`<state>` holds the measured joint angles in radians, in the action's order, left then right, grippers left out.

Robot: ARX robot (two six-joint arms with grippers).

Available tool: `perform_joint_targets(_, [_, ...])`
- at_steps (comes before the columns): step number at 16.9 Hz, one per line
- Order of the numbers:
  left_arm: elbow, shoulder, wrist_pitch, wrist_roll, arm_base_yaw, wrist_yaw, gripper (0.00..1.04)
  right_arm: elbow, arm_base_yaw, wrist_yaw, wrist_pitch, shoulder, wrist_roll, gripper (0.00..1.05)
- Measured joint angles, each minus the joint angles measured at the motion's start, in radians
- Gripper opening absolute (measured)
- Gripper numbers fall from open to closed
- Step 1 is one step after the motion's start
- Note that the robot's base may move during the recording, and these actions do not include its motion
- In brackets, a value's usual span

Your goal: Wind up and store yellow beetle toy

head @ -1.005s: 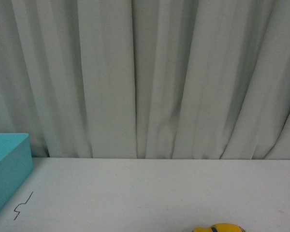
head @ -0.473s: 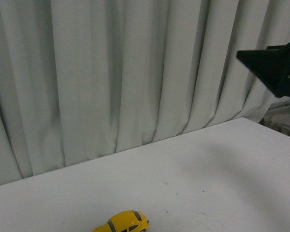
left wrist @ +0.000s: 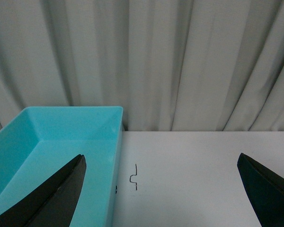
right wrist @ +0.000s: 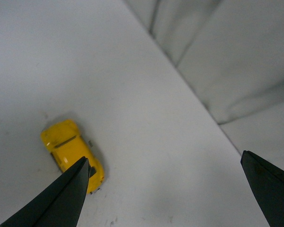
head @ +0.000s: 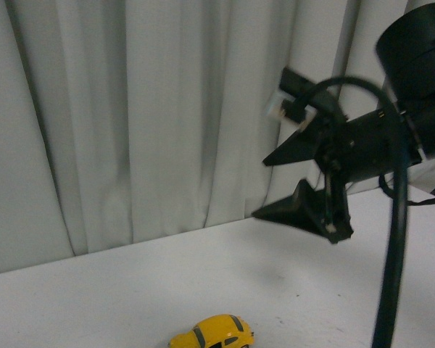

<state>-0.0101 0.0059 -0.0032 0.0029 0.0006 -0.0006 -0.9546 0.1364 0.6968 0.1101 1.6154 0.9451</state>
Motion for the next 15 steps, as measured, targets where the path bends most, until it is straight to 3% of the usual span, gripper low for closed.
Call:
perform_joint_targets(3, [0.0,0.0,0.0,0.0,0.0,0.0,0.98,-0.104,-0.117,-0.093,0.268,0.109,0.34,0.98])
perform_joint_targets(6, [0.0,0.0,0.0,0.0,0.0,0.0,0.98,-0.17,-0.197,-0.209,0.458,0.244,0.556,0.98])
perform_joint_targets(10, [0.0,0.0,0.0,0.0,0.0,0.0,0.98,-0.27,-0.235,-0.285,0.518,0.365,0.676,0.98])
perform_joint_targets(15, [0.0,0.0,0.0,0.0,0.0,0.0,0.98,-0.343,-0.282,-0.329,0.527,0.459,0.702,0.98])
